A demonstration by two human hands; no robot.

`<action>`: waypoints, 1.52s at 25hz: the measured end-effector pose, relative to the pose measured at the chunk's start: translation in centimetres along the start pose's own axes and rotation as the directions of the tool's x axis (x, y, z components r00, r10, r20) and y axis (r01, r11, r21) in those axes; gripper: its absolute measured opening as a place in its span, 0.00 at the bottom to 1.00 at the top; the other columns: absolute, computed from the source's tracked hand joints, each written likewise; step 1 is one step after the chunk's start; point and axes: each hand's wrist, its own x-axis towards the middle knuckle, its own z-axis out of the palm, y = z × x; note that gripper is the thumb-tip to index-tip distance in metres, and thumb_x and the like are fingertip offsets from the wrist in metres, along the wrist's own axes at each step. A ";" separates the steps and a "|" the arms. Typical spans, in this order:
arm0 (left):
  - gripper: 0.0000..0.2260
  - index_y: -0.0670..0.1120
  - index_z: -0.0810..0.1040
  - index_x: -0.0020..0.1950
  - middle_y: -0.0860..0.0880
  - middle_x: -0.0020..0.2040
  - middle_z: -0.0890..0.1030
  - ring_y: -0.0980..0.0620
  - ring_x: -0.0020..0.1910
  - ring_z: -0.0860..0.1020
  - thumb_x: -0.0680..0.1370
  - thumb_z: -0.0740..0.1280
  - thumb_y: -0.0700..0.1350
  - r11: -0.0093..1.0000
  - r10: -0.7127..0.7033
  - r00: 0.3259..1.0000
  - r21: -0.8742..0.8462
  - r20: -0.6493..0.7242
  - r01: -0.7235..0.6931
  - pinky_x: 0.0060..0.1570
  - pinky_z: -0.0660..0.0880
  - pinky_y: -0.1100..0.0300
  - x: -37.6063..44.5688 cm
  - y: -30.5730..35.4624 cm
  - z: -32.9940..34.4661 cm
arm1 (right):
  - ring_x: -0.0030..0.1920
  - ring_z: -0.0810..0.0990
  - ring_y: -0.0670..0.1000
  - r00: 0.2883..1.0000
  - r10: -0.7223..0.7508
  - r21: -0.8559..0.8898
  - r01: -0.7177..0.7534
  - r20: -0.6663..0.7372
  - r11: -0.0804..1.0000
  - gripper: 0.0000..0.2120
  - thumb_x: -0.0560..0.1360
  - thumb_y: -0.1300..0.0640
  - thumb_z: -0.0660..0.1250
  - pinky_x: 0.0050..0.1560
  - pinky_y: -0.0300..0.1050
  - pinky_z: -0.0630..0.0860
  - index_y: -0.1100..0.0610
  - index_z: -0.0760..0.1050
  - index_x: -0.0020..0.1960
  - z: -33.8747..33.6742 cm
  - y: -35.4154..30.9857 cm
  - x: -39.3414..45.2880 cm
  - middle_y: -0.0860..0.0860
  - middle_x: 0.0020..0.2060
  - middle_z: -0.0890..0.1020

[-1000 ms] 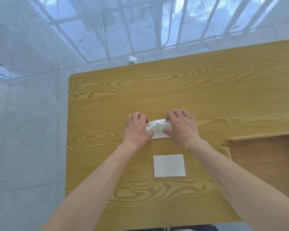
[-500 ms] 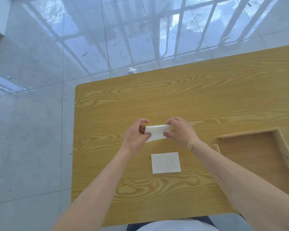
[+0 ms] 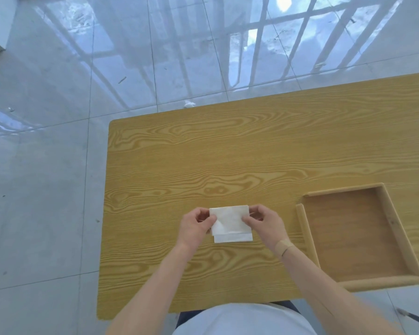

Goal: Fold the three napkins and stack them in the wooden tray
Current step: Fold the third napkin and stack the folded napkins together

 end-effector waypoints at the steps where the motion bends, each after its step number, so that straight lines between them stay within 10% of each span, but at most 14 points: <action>1: 0.03 0.45 0.82 0.45 0.47 0.40 0.84 0.53 0.36 0.81 0.76 0.72 0.38 1.000 -0.022 1.000 -0.015 0.001 0.022 0.40 0.81 0.55 -0.4 -0.9 0.2 | 0.40 0.83 0.47 0.999 0.025 0.001 -0.025 -0.026 1.000 0.04 0.71 0.50 0.74 0.41 0.42 0.77 0.46 0.80 0.44 0.2 0.7 -0.5 0.45 0.38 0.85; 31: 0.03 0.49 0.81 0.44 0.50 0.39 0.83 0.54 0.36 0.80 0.74 0.74 0.43 0.994 -0.094 0.994 0.043 -0.053 0.096 0.40 0.79 0.53 -0.4 -3.6 1.0 | 0.40 0.83 0.48 0.990 0.074 -0.089 -0.085 -0.123 0.992 0.03 0.73 0.48 0.72 0.44 0.45 0.79 0.46 0.79 0.43 0.9 2.5 -1.7 0.46 0.37 0.85; 38: 0.04 0.44 0.81 0.44 0.50 0.35 0.82 0.57 0.29 0.79 0.73 0.75 0.39 0.996 -0.082 0.994 0.027 -0.075 0.084 0.30 0.74 0.68 -0.3 -3.4 1.2 | 0.31 0.80 0.43 0.989 0.088 -0.089 -0.099 -0.122 0.991 0.04 0.73 0.49 0.73 0.36 0.38 0.75 0.47 0.80 0.42 0.5 2.3 -1.5 0.46 0.33 0.85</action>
